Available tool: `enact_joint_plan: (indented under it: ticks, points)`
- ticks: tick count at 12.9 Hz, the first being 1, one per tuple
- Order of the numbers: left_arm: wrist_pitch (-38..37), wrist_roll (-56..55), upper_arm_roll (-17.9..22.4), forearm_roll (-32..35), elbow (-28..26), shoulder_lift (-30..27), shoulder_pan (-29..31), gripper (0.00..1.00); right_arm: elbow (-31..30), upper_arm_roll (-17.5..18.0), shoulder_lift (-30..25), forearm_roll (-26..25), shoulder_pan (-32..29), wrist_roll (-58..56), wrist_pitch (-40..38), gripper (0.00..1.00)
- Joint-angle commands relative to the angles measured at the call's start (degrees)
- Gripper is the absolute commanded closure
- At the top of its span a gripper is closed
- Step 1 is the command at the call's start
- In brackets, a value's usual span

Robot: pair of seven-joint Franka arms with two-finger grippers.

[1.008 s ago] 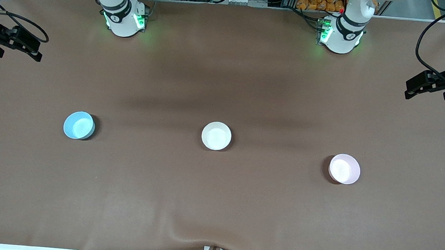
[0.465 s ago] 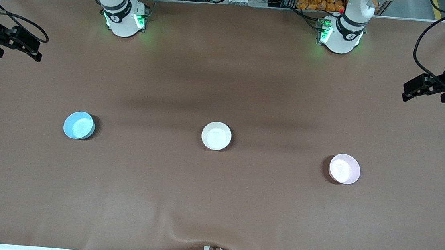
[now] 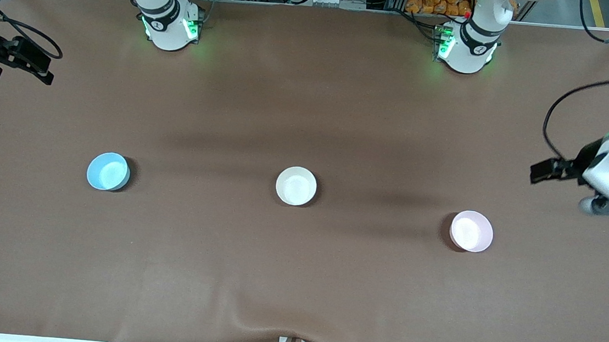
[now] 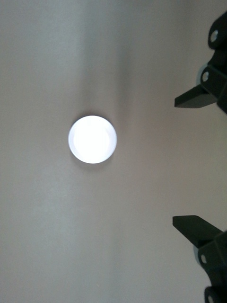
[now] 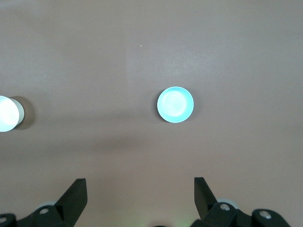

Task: Stack pink and blue bowls on white bowl
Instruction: 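Move the left gripper down over the pink bowl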

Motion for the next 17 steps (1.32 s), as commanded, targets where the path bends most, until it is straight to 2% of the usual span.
enact_joint_plan:
  ticks: [1, 5, 10, 17]
  points:
    - [6.62, 0.98, 0.08, -1.24, -3.15, 1.94, 0.24, 0.00, 1.03, 0.60, 0.49, 0.91, -0.95, 0.04, -0.74, 0.00]
    - [15.25, 0.90, 0.08, -0.98, -4.74, 7.73, 1.03, 0.00, 1.03, 0.60, 0.49, 1.00, -1.04, 0.04, -0.82, 0.00]
    - [20.88, 0.98, -0.01, -1.15, -5.18, 16.17, 2.61, 0.00, 1.03, 0.60, 0.49, 0.91, -1.04, 0.13, -0.74, 0.00]
    - [32.31, 3.18, -0.09, -1.15, -13.17, 18.56, 4.11, 0.00, 1.03, 0.60, 0.49, 1.00, -1.12, 0.13, -0.74, 0.00]
